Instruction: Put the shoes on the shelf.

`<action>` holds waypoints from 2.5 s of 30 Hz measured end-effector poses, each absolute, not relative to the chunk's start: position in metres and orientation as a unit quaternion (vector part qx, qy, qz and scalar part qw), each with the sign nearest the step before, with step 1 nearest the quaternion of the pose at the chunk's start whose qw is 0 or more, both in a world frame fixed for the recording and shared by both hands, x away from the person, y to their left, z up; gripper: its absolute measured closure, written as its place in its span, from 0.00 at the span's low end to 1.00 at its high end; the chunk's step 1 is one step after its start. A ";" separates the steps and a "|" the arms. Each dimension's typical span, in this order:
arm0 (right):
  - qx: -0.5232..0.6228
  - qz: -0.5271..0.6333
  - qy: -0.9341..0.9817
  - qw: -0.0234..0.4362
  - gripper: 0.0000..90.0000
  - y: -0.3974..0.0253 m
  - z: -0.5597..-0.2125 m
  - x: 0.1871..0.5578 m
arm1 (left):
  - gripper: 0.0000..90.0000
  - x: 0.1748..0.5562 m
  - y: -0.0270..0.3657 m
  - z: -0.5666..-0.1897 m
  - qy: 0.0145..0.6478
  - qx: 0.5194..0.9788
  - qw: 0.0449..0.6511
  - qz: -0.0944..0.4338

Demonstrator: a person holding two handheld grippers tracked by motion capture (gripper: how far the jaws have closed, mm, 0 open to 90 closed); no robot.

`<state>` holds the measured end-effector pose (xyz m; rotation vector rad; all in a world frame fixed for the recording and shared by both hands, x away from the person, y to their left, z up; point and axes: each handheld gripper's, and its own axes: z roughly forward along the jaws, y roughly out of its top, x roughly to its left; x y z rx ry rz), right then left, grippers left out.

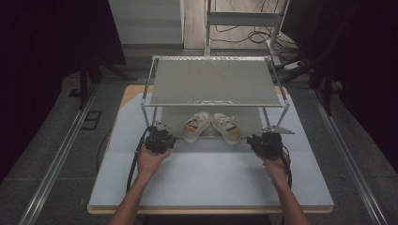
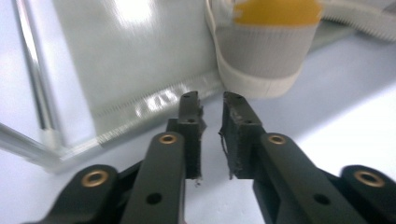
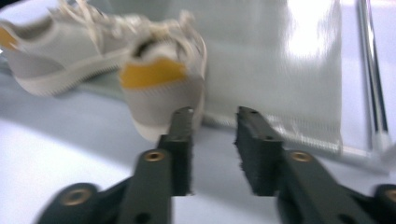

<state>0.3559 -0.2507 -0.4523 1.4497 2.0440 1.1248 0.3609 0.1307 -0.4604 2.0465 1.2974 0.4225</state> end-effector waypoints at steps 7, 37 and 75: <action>0.507 0.386 0.749 0.183 0.96 -0.246 -0.470 0.360 | 0.92 0.371 0.123 -0.472 0.500 0.786 0.339 0.131; 0.486 0.391 0.760 0.182 0.98 -0.222 -0.477 0.367 | 0.93 0.379 0.100 -0.471 0.486 0.801 0.329 0.114; 0.440 0.419 0.778 0.157 0.98 -0.175 -0.480 0.368 | 0.90 0.386 0.064 -0.471 0.465 0.812 0.344 0.081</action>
